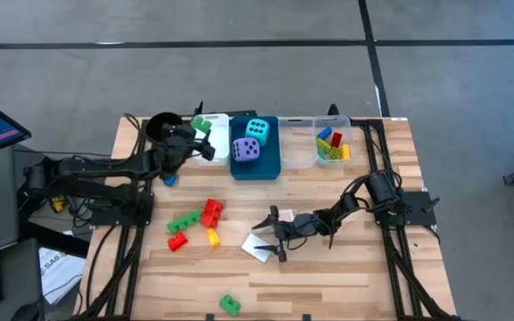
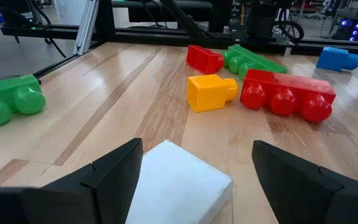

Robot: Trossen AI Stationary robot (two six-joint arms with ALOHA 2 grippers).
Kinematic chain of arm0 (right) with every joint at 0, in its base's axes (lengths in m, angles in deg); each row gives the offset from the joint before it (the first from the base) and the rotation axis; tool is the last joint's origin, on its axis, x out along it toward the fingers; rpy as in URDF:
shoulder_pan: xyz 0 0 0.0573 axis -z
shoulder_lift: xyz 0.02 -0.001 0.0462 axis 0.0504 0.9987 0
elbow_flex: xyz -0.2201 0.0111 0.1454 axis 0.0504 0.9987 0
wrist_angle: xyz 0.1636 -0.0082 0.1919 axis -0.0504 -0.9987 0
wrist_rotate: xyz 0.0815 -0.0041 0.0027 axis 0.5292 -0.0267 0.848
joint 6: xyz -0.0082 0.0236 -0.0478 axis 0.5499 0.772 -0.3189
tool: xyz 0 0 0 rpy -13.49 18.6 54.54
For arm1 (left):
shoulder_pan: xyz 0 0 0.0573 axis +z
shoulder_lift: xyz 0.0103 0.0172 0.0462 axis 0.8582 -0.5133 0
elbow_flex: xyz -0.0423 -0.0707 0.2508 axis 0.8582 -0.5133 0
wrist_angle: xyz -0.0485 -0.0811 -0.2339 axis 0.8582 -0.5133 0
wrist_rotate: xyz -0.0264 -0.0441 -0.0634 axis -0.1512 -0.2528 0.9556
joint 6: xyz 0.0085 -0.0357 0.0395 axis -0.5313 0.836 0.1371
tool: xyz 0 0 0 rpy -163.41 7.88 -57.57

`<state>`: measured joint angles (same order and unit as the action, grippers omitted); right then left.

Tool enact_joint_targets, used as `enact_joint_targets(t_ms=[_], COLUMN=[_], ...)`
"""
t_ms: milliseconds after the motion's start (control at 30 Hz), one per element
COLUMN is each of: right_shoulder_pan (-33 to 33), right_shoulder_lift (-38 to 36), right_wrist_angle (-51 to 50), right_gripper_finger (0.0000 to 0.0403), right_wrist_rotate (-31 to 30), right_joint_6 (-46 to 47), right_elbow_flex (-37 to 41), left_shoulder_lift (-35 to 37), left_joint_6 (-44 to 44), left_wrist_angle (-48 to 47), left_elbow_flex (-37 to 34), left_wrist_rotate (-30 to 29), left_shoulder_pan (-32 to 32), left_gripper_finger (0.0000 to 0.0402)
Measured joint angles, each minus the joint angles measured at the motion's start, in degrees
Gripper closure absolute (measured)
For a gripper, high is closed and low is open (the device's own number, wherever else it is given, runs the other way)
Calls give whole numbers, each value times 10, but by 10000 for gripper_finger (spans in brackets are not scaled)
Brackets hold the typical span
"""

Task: Pick & Place Toys
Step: Put the top large green game piece into the white bin, then put the top large orange game piece into the white bin

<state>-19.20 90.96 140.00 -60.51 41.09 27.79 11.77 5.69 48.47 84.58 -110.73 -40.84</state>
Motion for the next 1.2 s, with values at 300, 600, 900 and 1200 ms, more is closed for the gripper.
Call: enact_joint_targets(t_ms=[300, 600, 900, 1200], right_shoulder_pan=[0, 0, 0, 0], right_shoulder_lift=[0, 0, 0, 0], right_wrist_angle=[1, 1, 1, -3], right_gripper_finger=[104, 104, 104, 104], right_wrist_rotate=[0, 0, 0, 0], right_joint_6=[0, 0, 0, 0], right_elbow_flex=[0, 0, 0, 0], left_shoulder_lift=[0, 0, 0, 0], left_joint_6=[6, 5, 5, -44], left_wrist_angle=[0, 0, 0, -91], left_elbow_flex=[0, 0, 0, 0], left_wrist_rotate=[77, 134, 179, 468], left_shoulder_pan=[53, 65, 65, 52], left_gripper_finger=[85, 54, 45, 72])
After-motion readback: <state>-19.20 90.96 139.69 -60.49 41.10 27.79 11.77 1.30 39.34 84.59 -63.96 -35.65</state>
